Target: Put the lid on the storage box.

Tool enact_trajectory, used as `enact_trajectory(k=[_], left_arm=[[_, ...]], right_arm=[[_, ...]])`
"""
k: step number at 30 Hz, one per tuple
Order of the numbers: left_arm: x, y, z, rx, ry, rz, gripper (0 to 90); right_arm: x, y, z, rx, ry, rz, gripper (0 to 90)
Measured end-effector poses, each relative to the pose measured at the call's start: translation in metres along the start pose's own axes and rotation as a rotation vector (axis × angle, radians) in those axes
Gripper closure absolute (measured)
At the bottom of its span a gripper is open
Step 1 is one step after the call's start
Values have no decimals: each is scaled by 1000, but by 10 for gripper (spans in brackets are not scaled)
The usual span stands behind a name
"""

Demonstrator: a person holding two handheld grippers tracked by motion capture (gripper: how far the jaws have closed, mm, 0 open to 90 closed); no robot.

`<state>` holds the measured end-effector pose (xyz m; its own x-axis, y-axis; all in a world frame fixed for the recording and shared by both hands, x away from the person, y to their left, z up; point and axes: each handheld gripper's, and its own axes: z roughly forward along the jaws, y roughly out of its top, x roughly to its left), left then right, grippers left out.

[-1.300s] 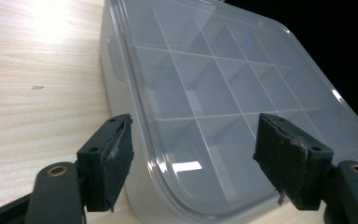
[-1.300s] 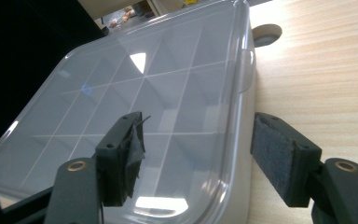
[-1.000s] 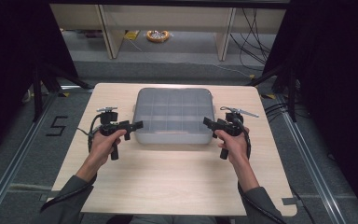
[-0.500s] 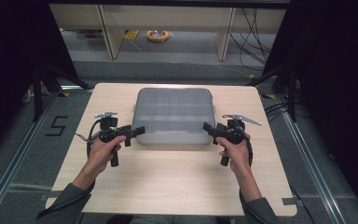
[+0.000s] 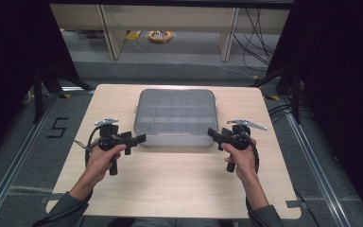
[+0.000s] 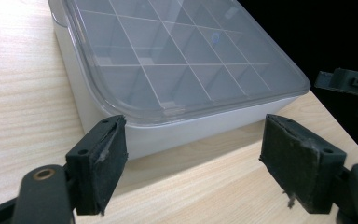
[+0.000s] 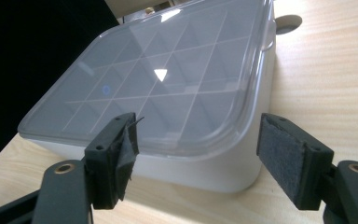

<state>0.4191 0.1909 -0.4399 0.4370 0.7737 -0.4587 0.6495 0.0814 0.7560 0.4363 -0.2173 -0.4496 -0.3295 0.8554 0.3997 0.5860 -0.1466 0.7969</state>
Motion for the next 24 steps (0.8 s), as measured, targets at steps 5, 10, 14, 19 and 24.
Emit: enact_trajectory(k=[5, 10, 14, 19, 24], left_arm=[[-4, -6, -2, 9, -4, 16, 218], [-7, -12, -3, 28, -21, 36, 213], [-10, -17, -5, 34, -40, 42, 204], [-17, -23, -8, 41, -63, 77, 185], [-24, -31, -11, 42, -69, 101, 156]], right_arm=[[-1, -2, -6, 11, 0, 4, 301], [1, -3, -11, 14, 12, -6, 298], [4, -5, -13, 22, 22, -1, 295], [6, -8, -16, 17, 37, -23, 281], [8, -11, -22, 22, 38, -16, 260]])
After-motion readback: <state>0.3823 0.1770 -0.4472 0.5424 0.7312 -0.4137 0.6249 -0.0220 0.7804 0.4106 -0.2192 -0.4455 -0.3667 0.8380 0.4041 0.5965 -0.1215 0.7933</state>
